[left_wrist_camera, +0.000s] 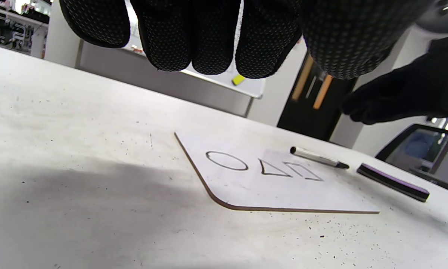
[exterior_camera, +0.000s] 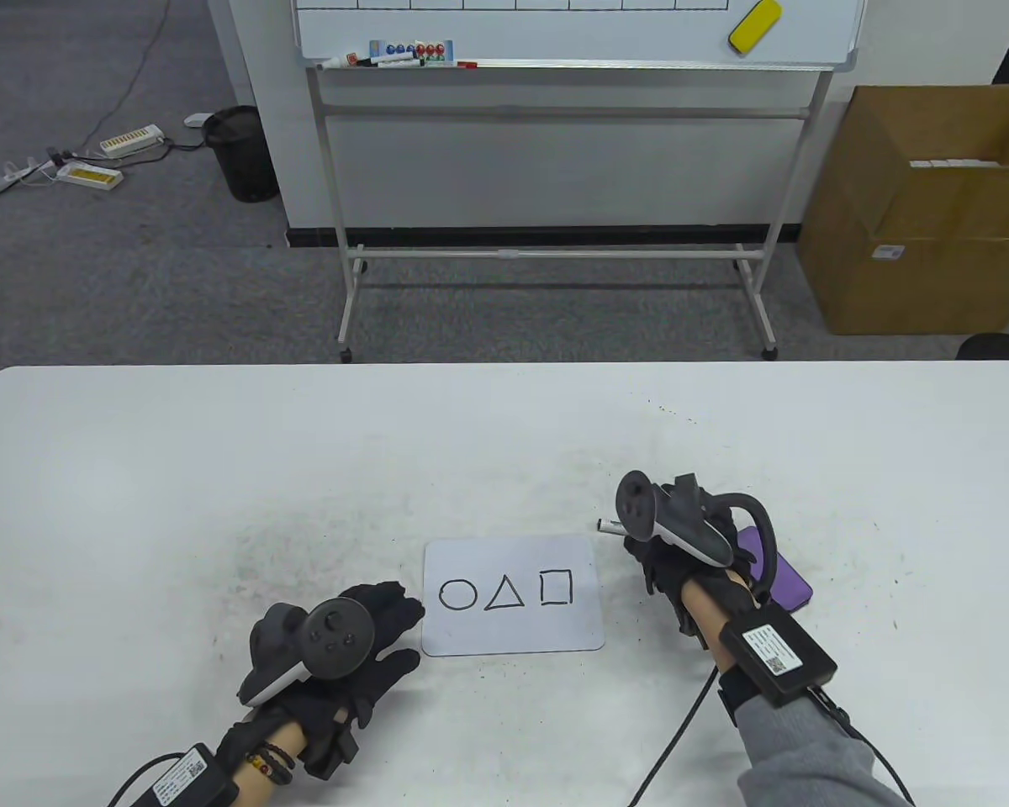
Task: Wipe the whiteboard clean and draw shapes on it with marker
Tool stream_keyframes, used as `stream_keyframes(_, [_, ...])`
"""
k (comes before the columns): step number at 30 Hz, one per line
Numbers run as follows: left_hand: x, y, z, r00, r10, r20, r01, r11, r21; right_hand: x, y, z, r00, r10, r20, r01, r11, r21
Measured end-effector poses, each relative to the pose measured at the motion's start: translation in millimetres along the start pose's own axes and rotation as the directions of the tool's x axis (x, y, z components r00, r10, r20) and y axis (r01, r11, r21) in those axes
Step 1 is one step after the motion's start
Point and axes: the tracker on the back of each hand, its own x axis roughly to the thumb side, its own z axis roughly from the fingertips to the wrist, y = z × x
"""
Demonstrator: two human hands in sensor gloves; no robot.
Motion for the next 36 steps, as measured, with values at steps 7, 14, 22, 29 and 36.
stream_keyframes(7, [0.4,-4.4,-0.1,1.0,-0.005,-0.018,0.005,1.0,-0.022,-5.5,14.3,57.7,0.994,-0.106,0.002,0.106,0.994,0.022])
stream_keyframes(14, [-6.5,-3.8,0.8,0.998,0.017,-0.058,-0.018,1.0,-0.014,1.7,27.8,93.7,0.988,-0.145,0.047,0.143,0.989,0.046])
stream_keyframes(22, [-17.4,-19.3,-4.7,0.995,-0.027,-0.101,0.02,0.998,-0.064,2.9,51.5,103.2,0.983,-0.162,0.086,0.155,0.985,0.075])
stream_keyframes(29, [-14.7,-27.1,-7.6,0.994,-0.053,-0.093,0.044,0.995,-0.094,3.6,55.2,100.8,0.983,-0.145,0.114,0.138,0.988,0.067])
stream_keyframes(36, [-12.9,-28.2,-7.6,0.995,-0.052,-0.082,0.043,0.994,-0.1,3.1,55.6,101.3,0.984,-0.147,0.104,0.141,0.988,0.07])
